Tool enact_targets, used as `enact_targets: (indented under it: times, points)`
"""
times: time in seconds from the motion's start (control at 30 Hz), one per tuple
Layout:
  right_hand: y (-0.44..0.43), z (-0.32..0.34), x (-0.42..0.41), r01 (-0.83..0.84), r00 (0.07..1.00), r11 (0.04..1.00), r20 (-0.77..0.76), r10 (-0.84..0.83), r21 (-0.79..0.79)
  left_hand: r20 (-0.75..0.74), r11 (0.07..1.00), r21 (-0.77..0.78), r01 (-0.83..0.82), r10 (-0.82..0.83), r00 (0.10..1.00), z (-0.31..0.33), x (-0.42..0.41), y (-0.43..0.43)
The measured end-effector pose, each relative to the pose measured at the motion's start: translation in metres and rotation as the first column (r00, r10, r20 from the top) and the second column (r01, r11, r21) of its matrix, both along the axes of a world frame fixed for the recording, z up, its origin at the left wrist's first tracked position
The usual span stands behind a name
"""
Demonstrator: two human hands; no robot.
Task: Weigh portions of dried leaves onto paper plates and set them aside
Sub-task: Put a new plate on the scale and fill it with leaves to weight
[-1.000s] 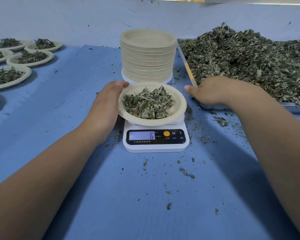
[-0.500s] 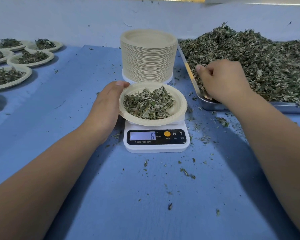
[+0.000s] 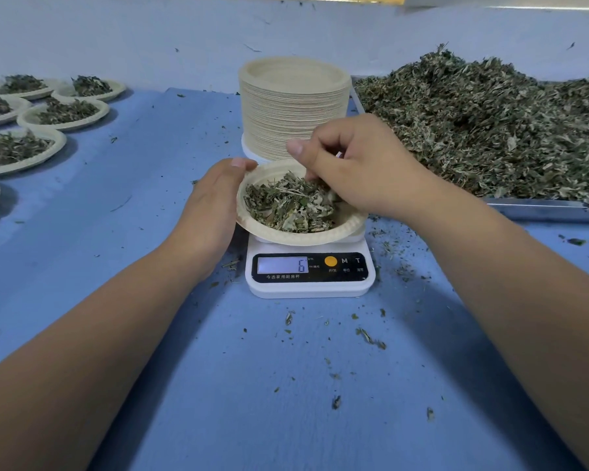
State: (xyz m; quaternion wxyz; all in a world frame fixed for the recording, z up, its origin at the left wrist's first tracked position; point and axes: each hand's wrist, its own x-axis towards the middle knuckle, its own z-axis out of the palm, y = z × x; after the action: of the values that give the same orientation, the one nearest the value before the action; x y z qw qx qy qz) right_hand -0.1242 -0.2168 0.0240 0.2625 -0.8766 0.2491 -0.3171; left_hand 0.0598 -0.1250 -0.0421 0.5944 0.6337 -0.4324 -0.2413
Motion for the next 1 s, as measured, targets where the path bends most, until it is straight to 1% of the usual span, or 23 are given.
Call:
enact_targets:
  times: [0.1, 0.23, 0.3, 0.4, 0.43, 0.5, 0.57, 0.6, 0.7, 0.8, 0.87, 0.93, 1.0]
  points:
    - [-0.004, -0.002, -0.004, 0.002, 1.0, 0.999, 0.021, -0.001, -0.044, 0.01, 1.0, 0.002, 0.006, -0.006, 1.0, 0.001, -0.001, 0.0]
    - [-0.004, -0.007, -0.007, 0.006, 0.997, 0.993, -0.077, -0.015, -0.116, 0.034, 1.0, 0.017, 0.009, -0.009, 0.999, 0.002, -0.002, 0.0]
    - [-0.005, -0.007, -0.007, 0.007, 0.997, 0.994, -0.078, -0.016, -0.113, 0.043, 1.0, 0.014, 0.009, -0.009, 0.999, 0.002, -0.002, 0.0]
    - [-0.009, -0.003, -0.008, 0.02, 0.999, 0.997, -0.027, -0.022, -0.08, 0.04, 1.0, 0.004, 0.01, -0.01, 0.999, 0.001, -0.001, 0.001]
    - [-0.01, -0.001, -0.01, 0.021, 0.999, 0.996, -0.028, -0.024, -0.085, 0.042, 1.0, 0.008, 0.009, -0.01, 0.999, 0.001, -0.001, 0.001]
    - [-0.013, -0.001, -0.013, 0.039, 0.995, 0.989, -0.081, -0.051, -0.141, 0.045, 1.0, 0.016, 0.006, -0.007, 0.999, 0.001, -0.001, 0.001]
    - [-0.022, -0.004, -0.018, 0.114, 0.982, 0.971, -0.122, -0.142, -0.212, 0.032, 1.0, 0.016, 0.004, -0.004, 0.999, 0.001, -0.001, 0.001]
    - [-0.028, -0.006, -0.02, 0.169, 0.974, 0.963, -0.111, -0.195, -0.21, 0.03, 1.0, 0.014, 0.004, -0.004, 1.0, 0.002, -0.001, 0.001]
    - [-0.047, -0.012, -0.027, 0.326, 0.938, 0.938, -0.081, -0.337, -0.121, 0.031, 1.0, 0.015, 0.007, -0.007, 0.999, 0.002, -0.001, 0.002]
    - [-0.06, -0.021, -0.034, 0.392, 0.894, 0.904, -0.16, -0.418, -0.169, 0.028, 1.0, 0.017, 0.008, -0.008, 1.0, 0.001, -0.002, 0.002]
    - [-0.065, -0.025, -0.037, 0.411, 0.857, 0.896, -0.263, -0.443, -0.168, 0.028, 1.0, 0.019, 0.006, -0.006, 1.0, 0.001, -0.002, 0.002]
    - [-0.069, -0.029, -0.04, 0.431, 0.8, 0.884, -0.377, -0.466, -0.178, 0.023, 1.0, 0.018, 0.004, -0.004, 1.0, 0.001, -0.002, 0.002]
    - [-0.07, -0.029, -0.043, 0.452, 0.753, 0.872, -0.443, -0.486, -0.189, 0.02, 1.0, 0.019, 0.003, -0.004, 1.0, 0.002, -0.002, 0.002]
